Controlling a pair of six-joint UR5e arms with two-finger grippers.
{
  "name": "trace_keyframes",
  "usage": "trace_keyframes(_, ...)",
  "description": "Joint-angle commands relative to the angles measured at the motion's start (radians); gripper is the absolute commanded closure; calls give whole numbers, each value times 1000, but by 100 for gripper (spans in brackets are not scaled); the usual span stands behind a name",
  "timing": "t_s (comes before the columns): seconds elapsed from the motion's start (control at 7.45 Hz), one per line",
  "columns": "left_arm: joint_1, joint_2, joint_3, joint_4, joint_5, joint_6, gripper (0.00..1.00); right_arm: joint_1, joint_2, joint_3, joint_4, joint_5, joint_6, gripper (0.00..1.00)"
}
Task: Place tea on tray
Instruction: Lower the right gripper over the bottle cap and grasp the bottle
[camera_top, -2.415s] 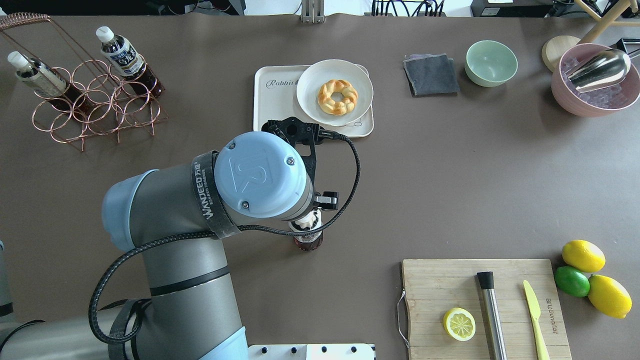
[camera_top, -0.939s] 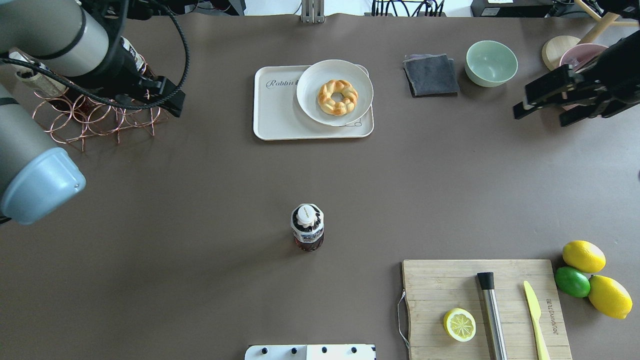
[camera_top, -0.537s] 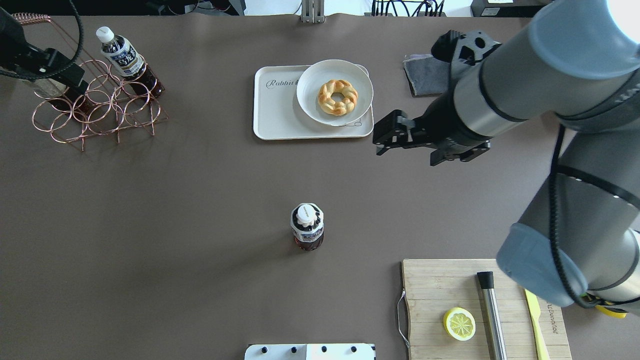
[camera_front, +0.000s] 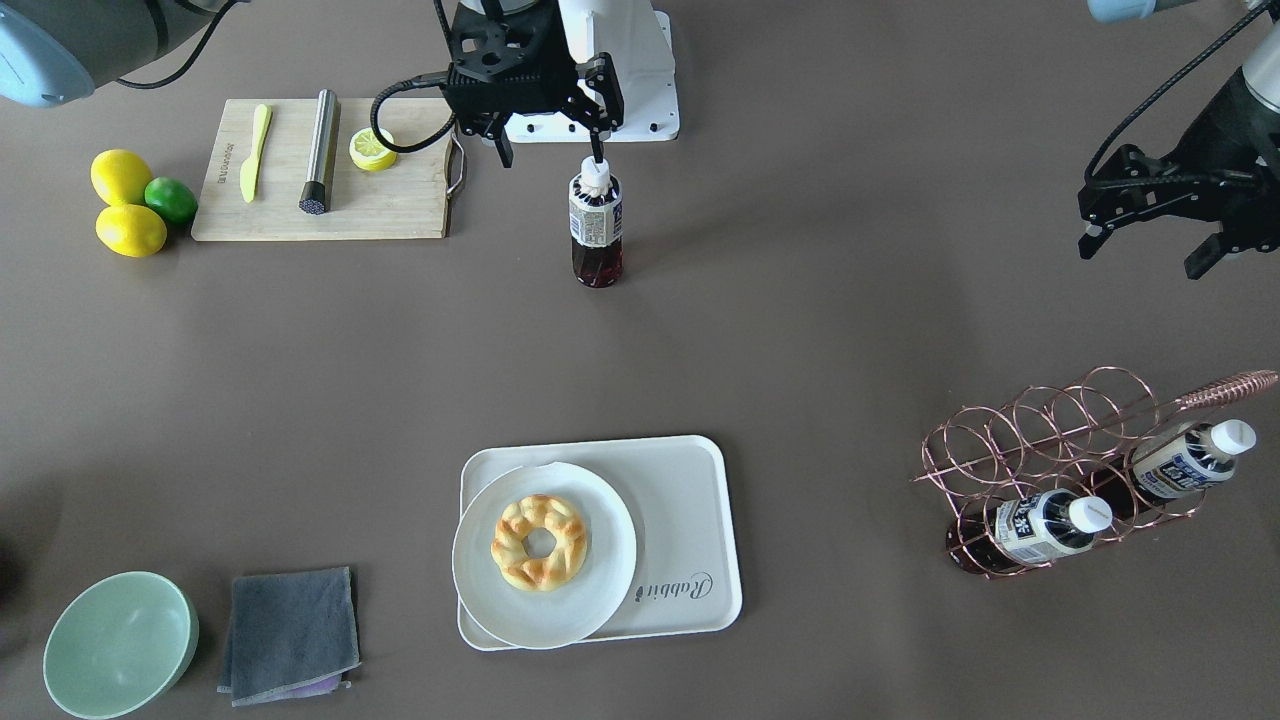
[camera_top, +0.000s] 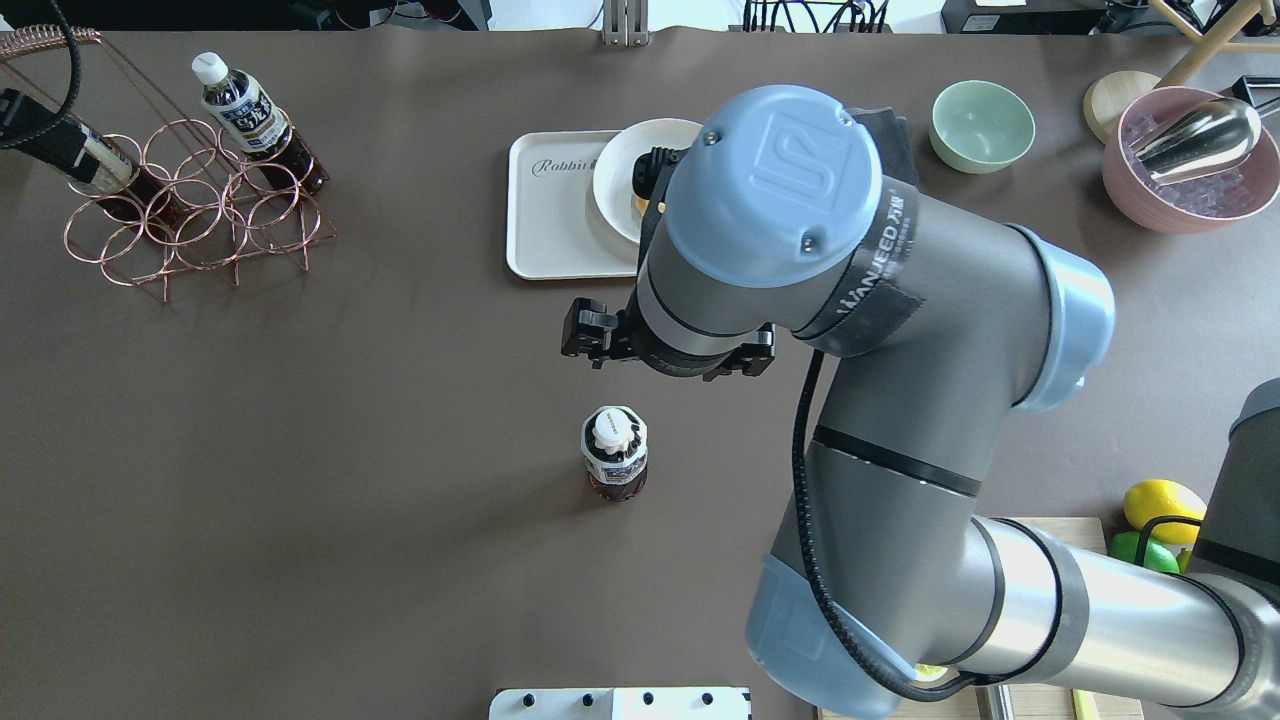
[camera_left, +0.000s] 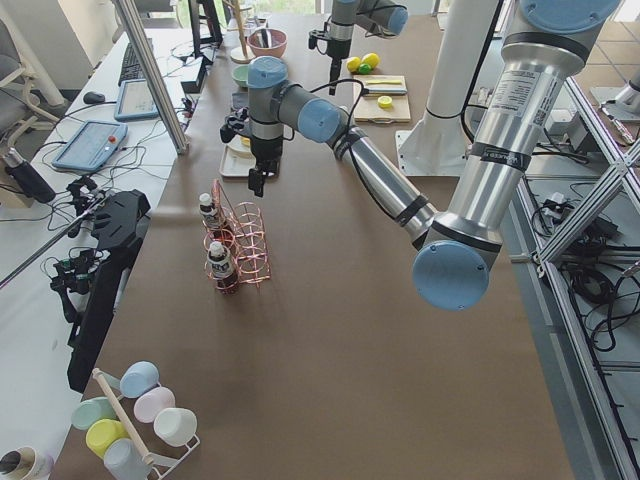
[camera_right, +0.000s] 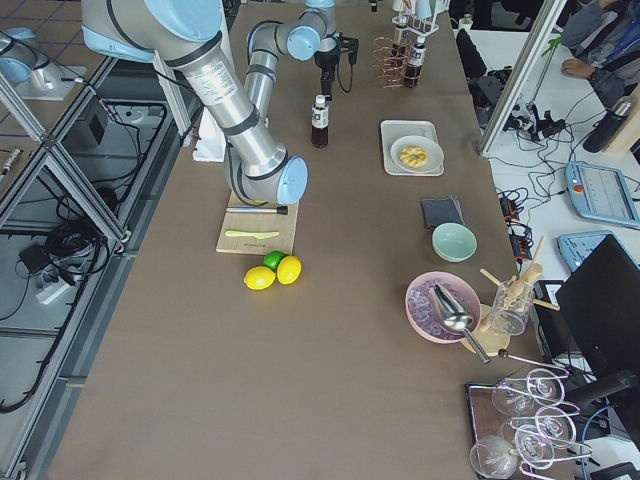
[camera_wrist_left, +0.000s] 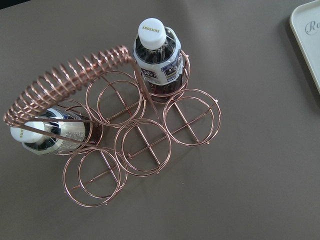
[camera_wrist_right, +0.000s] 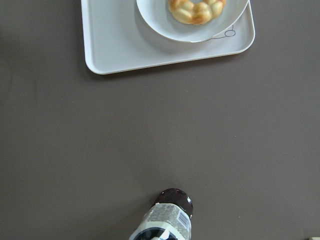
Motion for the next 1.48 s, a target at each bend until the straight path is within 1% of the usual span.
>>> trace_keyframes(0.0, -13, 2, -7, 2, -21, 2, 3, -42, 55, -88, -2, -32, -2, 5)
trace_keyframes(0.13, -15, 2, -10, 2, -21, 2, 3, -61, 61, -104, 2, -47, -9, 7)
trace_keyframes(0.54, -16, 1, -4, 2, -23, 0, 3, -90, 58, -126, 0, -61, -12, 29)
trace_keyframes(0.8, -30, 2, -3, 2, -73, -3, 3, -95, 55, -132, 0, -66, -12, 42)
trace_keyframes(0.94, -34, 1, -4, 2, -73, -3, 3, -95, 55, -135, 0, -66, -12, 49)
trace_keyframes(1.07, -35, 1, -4, 0, -78, -9, 3, -96, 56, -135, -2, -66, -12, 53)
trace_keyframes(1.21, -35, 1, -1, 0, -98, -9, 3, -96, 58, -135, -2, -66, -12, 53)
trace_keyframes(1.34, -35, -1, 2, 0, -99, -10, 3, -96, 58, -135, -2, -66, -12, 50)
